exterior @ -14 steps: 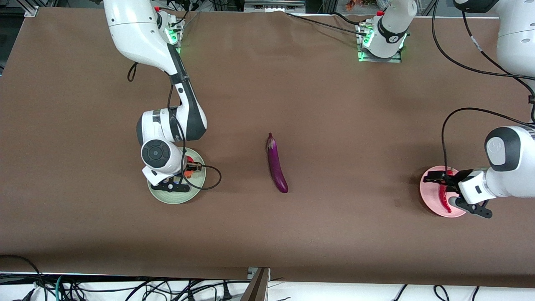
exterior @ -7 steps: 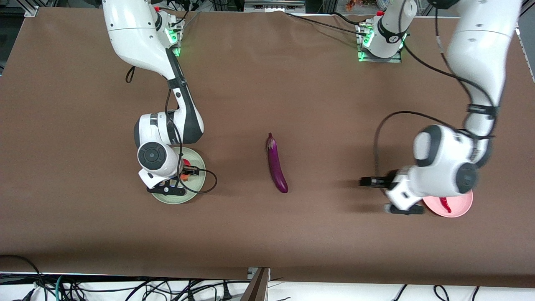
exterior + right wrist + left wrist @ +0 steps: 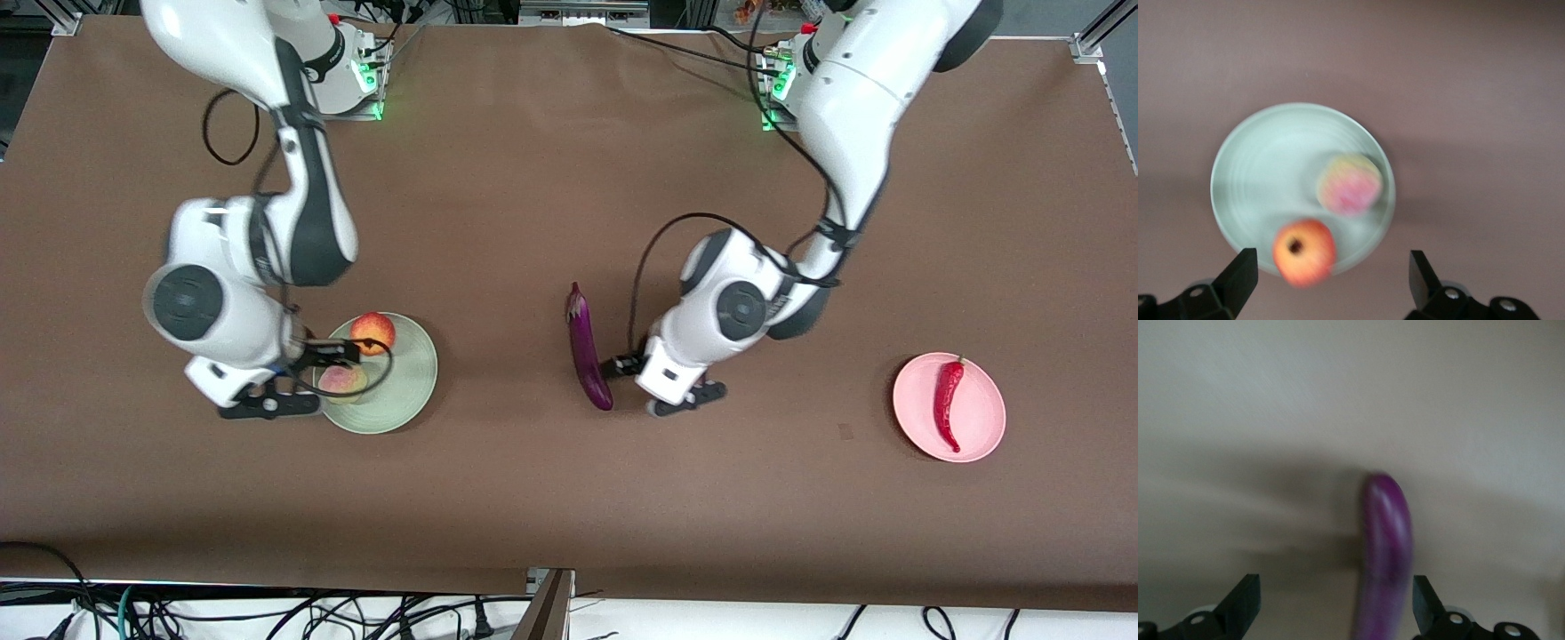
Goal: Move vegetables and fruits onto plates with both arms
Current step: 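Place the pomegranate on the green plate while the left gripper reaches the eggplant, then grasp the purple eggplant with the left gripper while the right arm retracts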
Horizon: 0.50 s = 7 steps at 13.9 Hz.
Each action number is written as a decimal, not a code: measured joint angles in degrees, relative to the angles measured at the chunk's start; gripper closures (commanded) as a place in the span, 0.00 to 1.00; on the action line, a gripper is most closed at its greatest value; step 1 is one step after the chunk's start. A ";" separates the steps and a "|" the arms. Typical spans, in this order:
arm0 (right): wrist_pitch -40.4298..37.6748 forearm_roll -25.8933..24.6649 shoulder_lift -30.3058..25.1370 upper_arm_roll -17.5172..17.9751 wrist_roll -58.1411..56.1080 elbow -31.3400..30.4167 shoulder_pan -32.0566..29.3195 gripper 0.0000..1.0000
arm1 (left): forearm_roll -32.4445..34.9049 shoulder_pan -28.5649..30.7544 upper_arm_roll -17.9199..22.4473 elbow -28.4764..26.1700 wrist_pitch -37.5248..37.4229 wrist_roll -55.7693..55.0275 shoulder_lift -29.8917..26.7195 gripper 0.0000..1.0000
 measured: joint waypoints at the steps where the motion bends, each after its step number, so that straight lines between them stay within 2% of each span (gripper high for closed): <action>1: -3.79 0.00 -1.00 -1.79 -3.53 1.65 -0.04 0.00 | 0.00 -2.09 1.26 0.02 0.32 -1.13 0.24 0.00; 3: -9.32 0.00 -2.54 -4.59 -8.57 4.16 -0.19 0.00 | 0.00 -3.61 2.23 -0.02 0.34 -2.06 0.82 0.00; 7: -17.02 -0.05 -6.21 -6.29 -9.77 5.17 -0.61 0.00 | 0.00 -4.84 2.31 0.00 1.98 -3.22 2.41 0.00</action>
